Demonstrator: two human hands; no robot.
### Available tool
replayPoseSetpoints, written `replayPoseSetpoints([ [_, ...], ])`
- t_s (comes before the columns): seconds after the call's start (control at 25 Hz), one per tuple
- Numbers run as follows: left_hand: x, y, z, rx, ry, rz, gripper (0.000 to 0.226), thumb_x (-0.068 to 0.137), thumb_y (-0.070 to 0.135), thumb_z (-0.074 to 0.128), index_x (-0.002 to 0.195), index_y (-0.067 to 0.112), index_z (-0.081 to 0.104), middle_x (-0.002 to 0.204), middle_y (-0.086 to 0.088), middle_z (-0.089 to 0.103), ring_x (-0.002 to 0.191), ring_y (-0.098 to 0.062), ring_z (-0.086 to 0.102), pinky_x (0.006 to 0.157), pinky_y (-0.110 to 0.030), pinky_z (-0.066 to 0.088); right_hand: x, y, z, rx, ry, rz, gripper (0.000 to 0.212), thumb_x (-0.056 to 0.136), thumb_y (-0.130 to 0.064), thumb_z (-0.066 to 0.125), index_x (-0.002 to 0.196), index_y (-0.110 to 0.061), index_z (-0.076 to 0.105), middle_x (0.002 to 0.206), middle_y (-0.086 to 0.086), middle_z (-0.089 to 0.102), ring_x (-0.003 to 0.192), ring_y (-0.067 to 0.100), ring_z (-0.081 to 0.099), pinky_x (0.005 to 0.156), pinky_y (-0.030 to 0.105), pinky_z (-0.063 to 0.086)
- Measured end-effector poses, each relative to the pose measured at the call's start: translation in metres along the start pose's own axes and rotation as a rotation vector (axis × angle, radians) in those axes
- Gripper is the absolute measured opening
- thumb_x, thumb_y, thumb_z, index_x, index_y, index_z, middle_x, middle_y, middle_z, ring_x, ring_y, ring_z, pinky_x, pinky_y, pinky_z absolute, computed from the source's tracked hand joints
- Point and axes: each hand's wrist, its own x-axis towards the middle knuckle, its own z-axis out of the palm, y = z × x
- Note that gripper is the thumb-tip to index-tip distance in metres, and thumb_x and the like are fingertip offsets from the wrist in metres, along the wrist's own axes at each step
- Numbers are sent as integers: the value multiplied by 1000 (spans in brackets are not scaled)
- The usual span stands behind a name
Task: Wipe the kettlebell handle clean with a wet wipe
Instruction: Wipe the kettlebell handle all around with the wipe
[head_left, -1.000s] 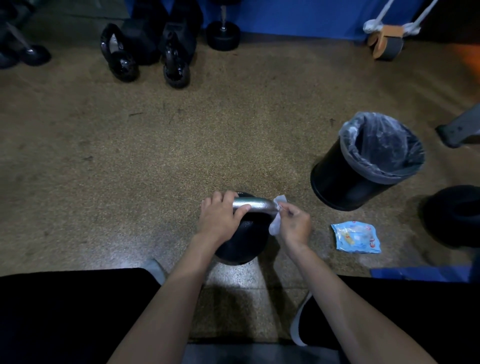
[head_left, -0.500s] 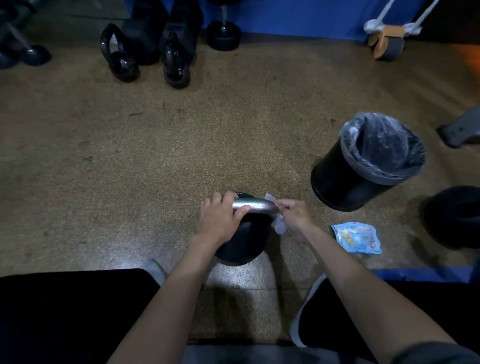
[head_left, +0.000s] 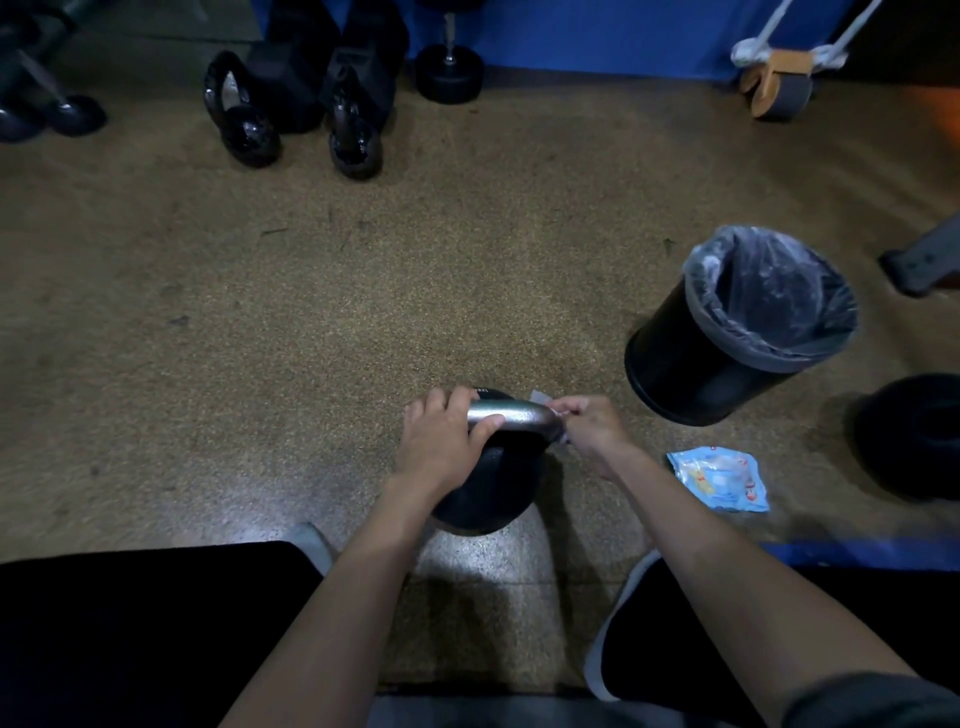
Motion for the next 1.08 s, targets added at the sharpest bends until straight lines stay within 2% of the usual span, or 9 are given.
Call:
replayPoseSetpoints([
  [0.08, 0, 1, 0, -6, 1, -1, 51, 92, 55, 38, 131, 23, 43, 129, -10, 47, 118, -32, 41, 106, -40, 29, 1, -1, 0, -124, 15, -100, 26, 87, 1, 52, 96, -9, 74, 85, 4, 70, 70, 12, 63, 64, 19, 50],
  [0.12, 0, 1, 1, -6, 1, -2, 51, 92, 55, 38, 131, 23, 43, 129, -10, 47, 118, -32, 41, 106, -39, 28, 1, -1, -1, -160, 13, -120, 26, 87, 0, 52, 96, -10, 74, 85, 4, 70, 72, 11, 63, 65, 19, 49],
  [0.28, 0, 1, 0, -15, -12, -12, 51, 92, 56, 37, 132, 24, 42, 129, -10, 46, 119, -32, 40, 106, -38, 27, -6, -6, -6, -235, -54, -98, 33, 83, 9, 49, 101, -7, 72, 81, 5, 66, 61, 11, 56, 49, 12, 44],
  [0.4, 0, 1, -1, -10, -24, -22, 51, 92, 55, 36, 132, 24, 41, 130, -10, 45, 118, -32, 40, 107, -39, 27, -10, -8, -9, -303, -20, -159, 36, 81, 8, 49, 102, -9, 73, 85, 4, 69, 75, 11, 59, 59, 10, 42],
  [0.52, -1, 1, -1, -14, -26, -22, 51, 92, 55, 36, 133, 24, 41, 129, -10, 45, 118, -33, 41, 107, -40, 28, -13, -12, -10, -276, -19, -161, 33, 80, 6, 53, 101, -9, 73, 87, 3, 70, 79, 12, 62, 56, 8, 44],
  [0.64, -1, 2, -2, -29, -32, -23, 51, 92, 56, 36, 132, 24, 41, 128, -10, 45, 118, -33, 41, 108, -40, 28, -17, -16, -5, -366, 23, -214, 36, 80, 5, 52, 102, -13, 74, 96, 5, 74, 87, 13, 65, 71, 13, 42],
  [0.84, 0, 1, 0, -36, -26, -23, 51, 92, 55, 37, 132, 24, 42, 128, -11, 46, 117, -33, 42, 108, -41, 29, -18, -18, -11, -342, 18, -169, 30, 80, 0, 59, 102, -13, 73, 99, 9, 74, 91, 17, 67, 73, 17, 43],
  [0.96, 0, 1, 1, -30, -20, -25, 50, 92, 55, 37, 131, 24, 42, 127, -11, 46, 116, -33, 42, 107, -41, 29, -29, -17, -5, -371, 62, -235, 33, 81, 0, 55, 101, -17, 74, 98, 8, 74, 95, 18, 67, 81, 18, 47],
  [1.08, 1, 1, 1, -31, -21, -25, 51, 92, 56, 37, 132, 24, 42, 128, -11, 45, 117, -33, 41, 107, -40, 28, -35, -14, -8, -342, 85, -231, 27, 85, -5, 57, 105, -13, 72, 101, 11, 73, 96, 20, 67, 86, 21, 47],
])
